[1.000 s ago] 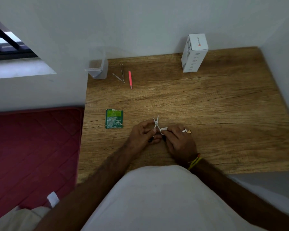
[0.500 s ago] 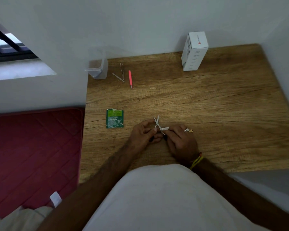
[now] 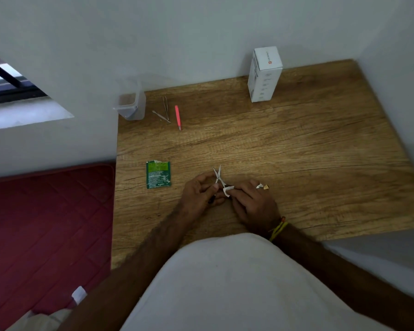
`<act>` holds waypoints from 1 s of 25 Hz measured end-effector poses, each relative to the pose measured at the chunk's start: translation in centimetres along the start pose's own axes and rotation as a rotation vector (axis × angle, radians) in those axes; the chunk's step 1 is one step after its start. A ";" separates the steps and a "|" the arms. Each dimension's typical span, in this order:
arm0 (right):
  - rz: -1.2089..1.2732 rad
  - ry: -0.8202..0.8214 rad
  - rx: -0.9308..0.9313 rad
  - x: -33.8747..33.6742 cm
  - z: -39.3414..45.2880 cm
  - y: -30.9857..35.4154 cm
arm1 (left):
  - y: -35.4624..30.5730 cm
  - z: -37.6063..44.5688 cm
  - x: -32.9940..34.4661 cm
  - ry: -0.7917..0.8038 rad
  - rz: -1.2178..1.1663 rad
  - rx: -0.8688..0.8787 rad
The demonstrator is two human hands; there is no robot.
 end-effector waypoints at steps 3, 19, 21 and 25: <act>-0.006 0.014 0.007 0.3 -0.2 -0.2 | -0.2 -0.2 0.1 -0.001 0.006 0.016; 0.020 0.060 -0.061 0.3 -1.4 0.2 | -0.8 -0.9 0.6 0.000 0.041 0.043; 0.021 0.051 -0.068 0.2 -1.6 0.1 | -0.9 -0.9 0.7 0.002 0.037 0.041; 0.027 0.060 -0.071 -0.2 -2.0 -0.1 | -0.9 -1.0 0.6 -0.008 0.045 0.036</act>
Point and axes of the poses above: each hand's wrist, its own z-axis towards the middle knuckle, its own x-axis out of the palm, y = z × x, the point moved 10 cm from there along z, towards the middle knuckle, and after that the axes turned 13 degrees about -z, right-handed, at the moved point
